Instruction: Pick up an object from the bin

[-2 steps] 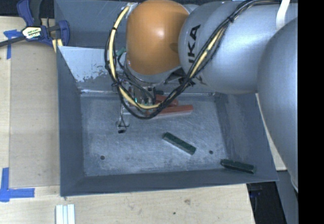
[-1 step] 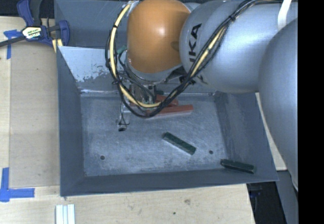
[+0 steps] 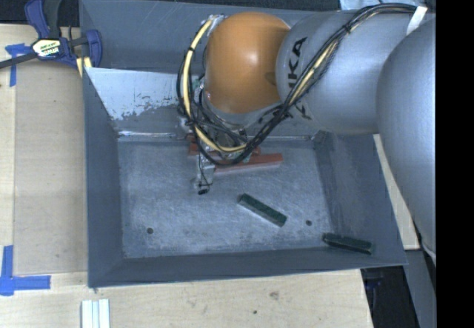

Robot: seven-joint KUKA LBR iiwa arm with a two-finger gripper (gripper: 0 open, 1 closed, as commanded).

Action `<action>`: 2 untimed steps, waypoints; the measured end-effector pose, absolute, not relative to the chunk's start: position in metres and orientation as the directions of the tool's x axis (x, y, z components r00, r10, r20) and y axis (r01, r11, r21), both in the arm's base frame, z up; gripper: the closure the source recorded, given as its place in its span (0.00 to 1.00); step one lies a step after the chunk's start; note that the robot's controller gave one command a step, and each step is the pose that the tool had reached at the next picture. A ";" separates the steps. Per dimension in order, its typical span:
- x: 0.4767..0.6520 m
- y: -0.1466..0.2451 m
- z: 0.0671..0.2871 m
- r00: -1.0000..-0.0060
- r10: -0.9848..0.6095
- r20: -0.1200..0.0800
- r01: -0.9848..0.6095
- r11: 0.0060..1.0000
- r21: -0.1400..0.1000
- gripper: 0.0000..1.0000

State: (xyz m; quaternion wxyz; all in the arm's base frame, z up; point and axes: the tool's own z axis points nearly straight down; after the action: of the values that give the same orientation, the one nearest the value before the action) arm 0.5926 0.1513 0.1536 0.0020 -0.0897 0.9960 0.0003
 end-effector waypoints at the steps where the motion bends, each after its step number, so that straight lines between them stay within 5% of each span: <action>1: 0.615 0.120 0.154 -0.994 0.106 -0.004 0.106 0.994 0.002 0.00; 2: 0.621 0.085 0.156 -0.984 -0.179 -0.006 -0.179 0.984 0.000 0.00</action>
Offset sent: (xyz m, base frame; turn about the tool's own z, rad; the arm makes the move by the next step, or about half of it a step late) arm 0.0308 -0.0860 0.0025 -0.1186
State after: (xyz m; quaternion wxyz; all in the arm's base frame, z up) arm 0.6210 0.0845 0.1558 0.0030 -0.0898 0.9960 0.0001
